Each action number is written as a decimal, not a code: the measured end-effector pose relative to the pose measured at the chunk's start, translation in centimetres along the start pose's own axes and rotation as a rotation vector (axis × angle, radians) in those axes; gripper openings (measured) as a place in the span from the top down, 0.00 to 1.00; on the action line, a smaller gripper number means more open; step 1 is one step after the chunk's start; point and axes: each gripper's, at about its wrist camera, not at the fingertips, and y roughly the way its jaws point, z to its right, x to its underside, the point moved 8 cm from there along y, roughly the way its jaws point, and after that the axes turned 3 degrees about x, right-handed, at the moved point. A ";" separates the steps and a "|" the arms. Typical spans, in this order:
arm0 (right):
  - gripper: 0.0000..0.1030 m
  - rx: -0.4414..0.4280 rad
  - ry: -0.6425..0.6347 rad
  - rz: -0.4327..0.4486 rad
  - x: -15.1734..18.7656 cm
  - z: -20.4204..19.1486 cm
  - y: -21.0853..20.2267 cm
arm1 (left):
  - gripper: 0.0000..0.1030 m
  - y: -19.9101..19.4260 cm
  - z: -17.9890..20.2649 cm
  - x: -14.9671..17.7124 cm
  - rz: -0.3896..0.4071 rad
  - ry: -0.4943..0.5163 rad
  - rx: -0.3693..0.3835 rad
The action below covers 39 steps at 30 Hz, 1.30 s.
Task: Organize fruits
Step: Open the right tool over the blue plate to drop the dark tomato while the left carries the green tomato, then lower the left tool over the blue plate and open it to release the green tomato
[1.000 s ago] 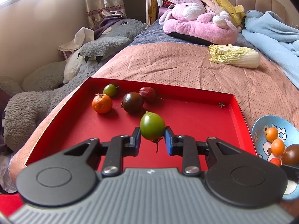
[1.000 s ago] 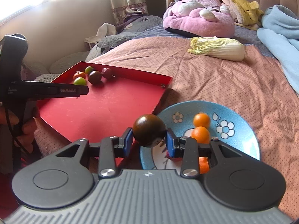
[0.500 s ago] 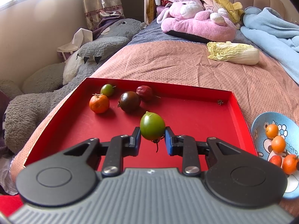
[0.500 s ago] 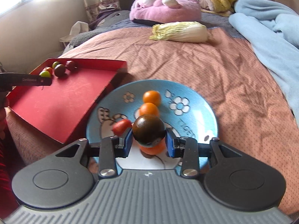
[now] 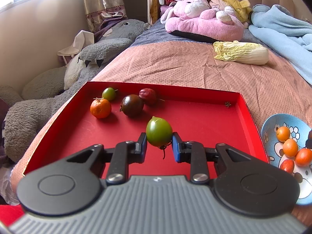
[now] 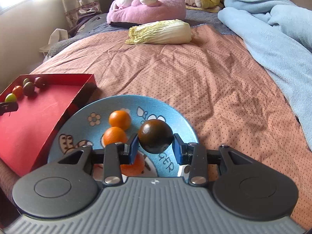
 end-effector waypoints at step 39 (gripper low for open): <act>0.25 -0.003 -0.059 0.096 3.6 1.5 -6.5 | 0.71 -4.4 14.6 2.8 0.015 0.213 0.311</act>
